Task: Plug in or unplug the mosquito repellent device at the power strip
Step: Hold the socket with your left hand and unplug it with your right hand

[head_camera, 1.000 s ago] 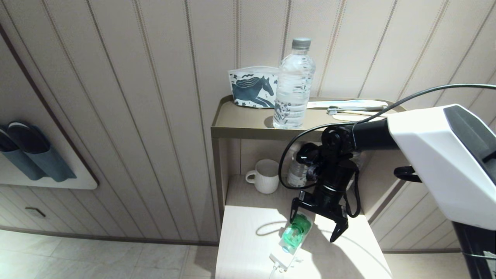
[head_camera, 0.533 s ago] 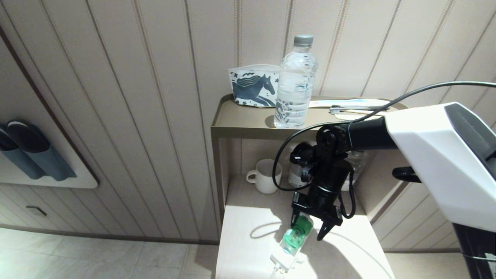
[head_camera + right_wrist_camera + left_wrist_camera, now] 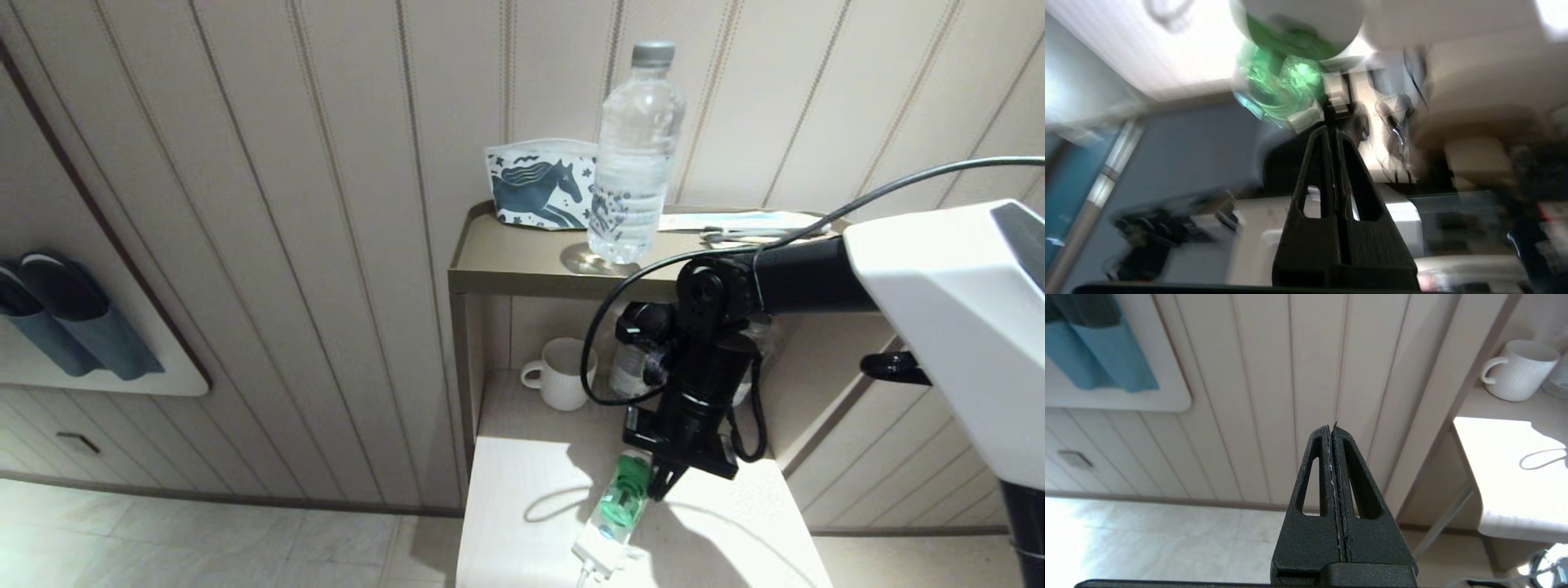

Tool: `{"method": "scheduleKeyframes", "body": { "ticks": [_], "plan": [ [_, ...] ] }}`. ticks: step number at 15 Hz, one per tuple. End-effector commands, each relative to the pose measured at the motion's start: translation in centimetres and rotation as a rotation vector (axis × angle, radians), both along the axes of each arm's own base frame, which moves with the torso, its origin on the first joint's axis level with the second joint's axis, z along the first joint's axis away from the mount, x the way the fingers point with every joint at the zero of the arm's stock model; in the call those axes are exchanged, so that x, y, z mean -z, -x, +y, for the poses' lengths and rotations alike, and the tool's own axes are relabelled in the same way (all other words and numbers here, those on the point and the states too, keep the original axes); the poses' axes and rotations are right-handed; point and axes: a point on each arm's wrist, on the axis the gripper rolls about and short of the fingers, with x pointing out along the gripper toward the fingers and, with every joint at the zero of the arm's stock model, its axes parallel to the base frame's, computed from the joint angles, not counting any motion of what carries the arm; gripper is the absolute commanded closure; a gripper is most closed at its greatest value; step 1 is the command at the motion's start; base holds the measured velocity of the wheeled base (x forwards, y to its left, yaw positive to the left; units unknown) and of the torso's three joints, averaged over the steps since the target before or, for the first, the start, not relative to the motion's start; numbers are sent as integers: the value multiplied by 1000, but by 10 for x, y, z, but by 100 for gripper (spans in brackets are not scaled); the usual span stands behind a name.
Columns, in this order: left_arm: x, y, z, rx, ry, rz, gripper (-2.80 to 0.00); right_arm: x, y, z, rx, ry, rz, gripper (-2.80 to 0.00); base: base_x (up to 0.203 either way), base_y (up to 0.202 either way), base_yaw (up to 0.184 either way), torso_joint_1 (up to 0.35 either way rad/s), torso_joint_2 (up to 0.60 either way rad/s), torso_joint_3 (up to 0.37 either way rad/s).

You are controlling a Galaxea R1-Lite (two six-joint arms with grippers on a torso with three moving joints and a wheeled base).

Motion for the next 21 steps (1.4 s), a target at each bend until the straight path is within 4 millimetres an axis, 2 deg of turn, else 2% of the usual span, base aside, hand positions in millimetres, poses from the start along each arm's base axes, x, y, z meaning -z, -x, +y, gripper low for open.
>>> {"method": "scheduleKeyframes", "body": {
  "ticks": [1,3,13,16,18,21],
  "plan": [
    [0,0,0,1,0,-1,0,-9,0,1,2,-15,-28,0,0,0,0,0,0,0],
    [0,0,0,1,0,-1,0,-14,3,5,-15,-21,-43,0,0,0,0,0,0,0],
    [0,0,0,1,0,-1,0,-4,4,9,-26,-8,-9,0,0,0,0,0,0,0],
    [0,0,0,1,0,-1,0,-7,15,15,-106,-6,-15,0,0,0,0,0,0,0],
    [0,0,0,1,0,-1,0,-12,32,28,-200,-7,-26,0,0,0,0,0,0,0],
    [0,0,0,1,0,-1,0,-7,39,36,-272,1,-11,0,0,0,0,-5,-7,9]
  ]
}}
